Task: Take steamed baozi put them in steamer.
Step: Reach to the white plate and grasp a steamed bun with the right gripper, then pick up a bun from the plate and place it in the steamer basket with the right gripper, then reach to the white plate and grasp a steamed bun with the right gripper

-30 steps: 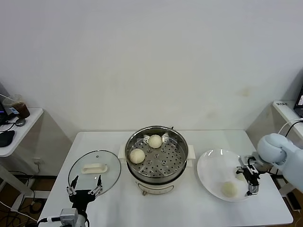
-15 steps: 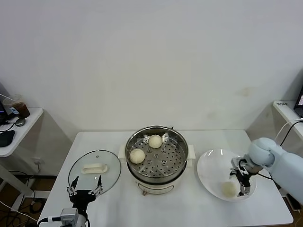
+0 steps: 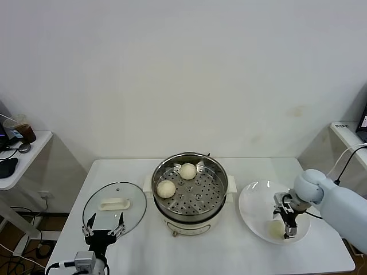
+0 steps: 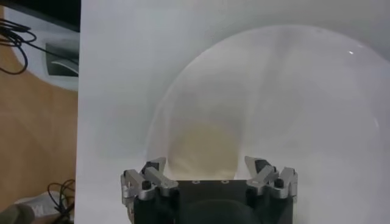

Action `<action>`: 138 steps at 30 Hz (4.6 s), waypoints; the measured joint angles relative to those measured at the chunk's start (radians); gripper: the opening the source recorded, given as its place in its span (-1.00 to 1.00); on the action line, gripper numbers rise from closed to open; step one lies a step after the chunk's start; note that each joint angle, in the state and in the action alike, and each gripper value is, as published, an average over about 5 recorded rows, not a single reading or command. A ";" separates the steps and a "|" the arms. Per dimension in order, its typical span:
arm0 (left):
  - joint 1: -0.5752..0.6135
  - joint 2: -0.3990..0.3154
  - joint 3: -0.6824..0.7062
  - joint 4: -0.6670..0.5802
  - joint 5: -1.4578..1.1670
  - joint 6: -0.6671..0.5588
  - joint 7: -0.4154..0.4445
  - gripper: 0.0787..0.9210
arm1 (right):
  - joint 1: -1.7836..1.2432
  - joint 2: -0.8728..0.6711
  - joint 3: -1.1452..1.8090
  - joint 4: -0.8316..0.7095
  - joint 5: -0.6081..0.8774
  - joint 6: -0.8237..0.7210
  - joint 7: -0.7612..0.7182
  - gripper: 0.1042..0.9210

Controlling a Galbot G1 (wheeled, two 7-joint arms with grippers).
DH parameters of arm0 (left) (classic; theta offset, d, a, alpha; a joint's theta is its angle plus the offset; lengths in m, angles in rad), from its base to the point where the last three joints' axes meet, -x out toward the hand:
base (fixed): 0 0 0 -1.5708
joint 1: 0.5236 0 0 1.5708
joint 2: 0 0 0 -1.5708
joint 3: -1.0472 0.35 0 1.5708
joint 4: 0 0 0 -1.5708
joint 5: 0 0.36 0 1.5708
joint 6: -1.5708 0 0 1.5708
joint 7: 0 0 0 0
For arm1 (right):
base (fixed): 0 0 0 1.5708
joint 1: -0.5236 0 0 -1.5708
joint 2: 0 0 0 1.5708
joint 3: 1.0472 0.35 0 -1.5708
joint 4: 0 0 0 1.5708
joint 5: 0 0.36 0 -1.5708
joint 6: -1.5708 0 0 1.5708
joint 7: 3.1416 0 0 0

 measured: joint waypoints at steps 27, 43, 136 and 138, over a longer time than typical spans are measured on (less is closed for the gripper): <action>-0.017 -0.010 0.008 -0.017 -0.002 -0.001 -0.010 0.77 | 0.208 -0.027 -0.085 0.024 0.110 -0.023 -0.023 -0.45; -0.032 -0.011 -0.010 -0.028 -0.008 -0.008 -0.024 0.77 | 0.696 0.205 -0.329 -0.048 0.305 0.075 -0.053 -0.42; -0.025 0.006 -0.027 -0.035 -0.065 0.037 0.016 0.77 | 0.798 0.006 -0.514 -0.026 0.375 0.131 0.022 0.76; -0.021 0.008 -0.029 -0.034 -0.067 0.039 0.018 0.77 | 0.733 -0.022 -0.466 -0.033 0.336 0.114 0.020 0.76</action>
